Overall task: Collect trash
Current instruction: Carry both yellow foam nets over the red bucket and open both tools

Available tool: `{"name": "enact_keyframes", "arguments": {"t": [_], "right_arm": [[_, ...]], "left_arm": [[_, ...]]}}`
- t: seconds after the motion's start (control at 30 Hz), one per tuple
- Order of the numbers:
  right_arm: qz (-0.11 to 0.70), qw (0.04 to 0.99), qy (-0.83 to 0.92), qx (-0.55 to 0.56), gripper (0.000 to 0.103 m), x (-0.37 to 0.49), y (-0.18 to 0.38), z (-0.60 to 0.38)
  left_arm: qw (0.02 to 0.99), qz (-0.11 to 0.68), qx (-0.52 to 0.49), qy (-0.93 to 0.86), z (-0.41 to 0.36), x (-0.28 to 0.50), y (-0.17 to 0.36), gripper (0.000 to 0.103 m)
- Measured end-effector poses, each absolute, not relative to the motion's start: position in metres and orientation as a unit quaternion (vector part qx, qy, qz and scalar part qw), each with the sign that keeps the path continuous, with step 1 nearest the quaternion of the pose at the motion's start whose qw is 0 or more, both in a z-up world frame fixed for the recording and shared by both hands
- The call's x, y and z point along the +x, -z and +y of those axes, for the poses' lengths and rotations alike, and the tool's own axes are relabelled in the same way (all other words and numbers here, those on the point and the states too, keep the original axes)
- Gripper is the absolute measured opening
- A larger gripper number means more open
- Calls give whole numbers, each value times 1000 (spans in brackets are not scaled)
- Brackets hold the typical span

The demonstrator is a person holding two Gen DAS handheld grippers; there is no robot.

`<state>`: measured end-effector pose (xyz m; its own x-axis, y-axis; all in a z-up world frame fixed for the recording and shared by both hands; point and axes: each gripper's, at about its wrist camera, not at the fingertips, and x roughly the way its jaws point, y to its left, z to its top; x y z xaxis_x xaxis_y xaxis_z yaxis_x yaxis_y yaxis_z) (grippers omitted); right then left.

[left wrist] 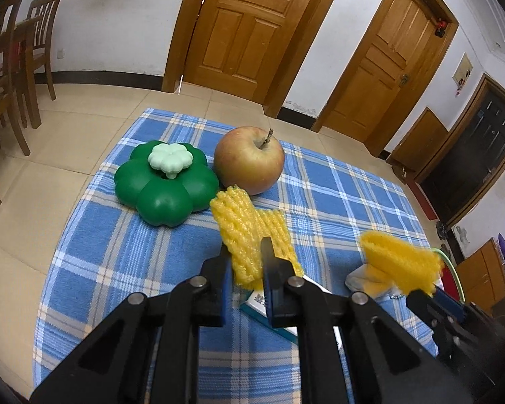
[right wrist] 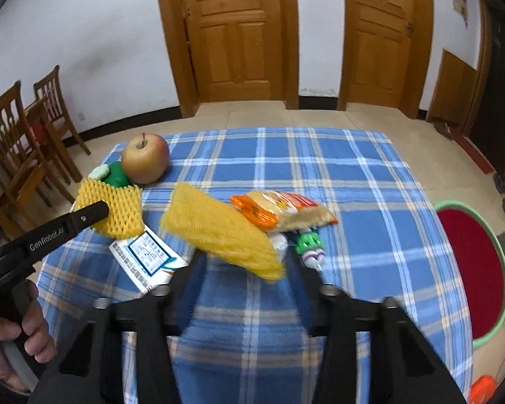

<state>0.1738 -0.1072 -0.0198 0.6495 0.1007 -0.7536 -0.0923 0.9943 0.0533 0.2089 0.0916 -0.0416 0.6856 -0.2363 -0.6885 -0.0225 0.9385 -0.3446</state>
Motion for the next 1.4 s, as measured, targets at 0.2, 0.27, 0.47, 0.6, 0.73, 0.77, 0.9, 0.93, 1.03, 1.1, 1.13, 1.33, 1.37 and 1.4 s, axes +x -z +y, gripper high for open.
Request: {"name": "enact_keyframes", "arguments": {"t": [0.2,0.27,0.47,0.6,0.73,0.77,0.9,0.93,1.03,1.1,1.13,1.33,1.37,1.4], "right_arm": [[409,909,-78,29,8,169,18,-107],[393,915,-87,42,8,160,11,-111],[361,924,-103,78,8,133,-10,-126],[349,927,-98,97,8,115,-18,-147],[348,927,-82,116,8,104,-19,-170],[347,927,-77,122,8,101,-20,-176],[343,926,-53,148,8,92,-19,-205],[342,926,-48,153,8,89,-19,-211],[342,924,-34,170,8,81,-17,-230],[341,922,-24,182,8,76,-14,-244],[340,922,-21,186,8,74,-14,-247],[329,920,6,212,8,61,-13,-283],[329,919,11,217,8,60,-11,-289],[329,918,16,222,8,58,-10,-296]], "left_arm": [[904,385,-172,62,94,208,40,14],[905,383,-173,63,94,207,39,14],[910,371,-174,68,92,202,32,14],[917,350,-175,75,87,194,18,14],[923,338,-164,86,75,183,2,14],[923,336,-161,90,72,181,-2,14],[926,329,-150,113,52,171,-16,14],[926,327,-147,120,46,168,-19,14],[925,323,-141,143,25,162,-28,14],[922,325,-139,162,10,158,-32,14],[920,325,-139,169,2,157,-34,14],[912,334,-119,209,-45,161,-42,14],[910,336,-116,215,-53,162,-43,14],[908,339,-114,220,-61,161,-43,14]]}}
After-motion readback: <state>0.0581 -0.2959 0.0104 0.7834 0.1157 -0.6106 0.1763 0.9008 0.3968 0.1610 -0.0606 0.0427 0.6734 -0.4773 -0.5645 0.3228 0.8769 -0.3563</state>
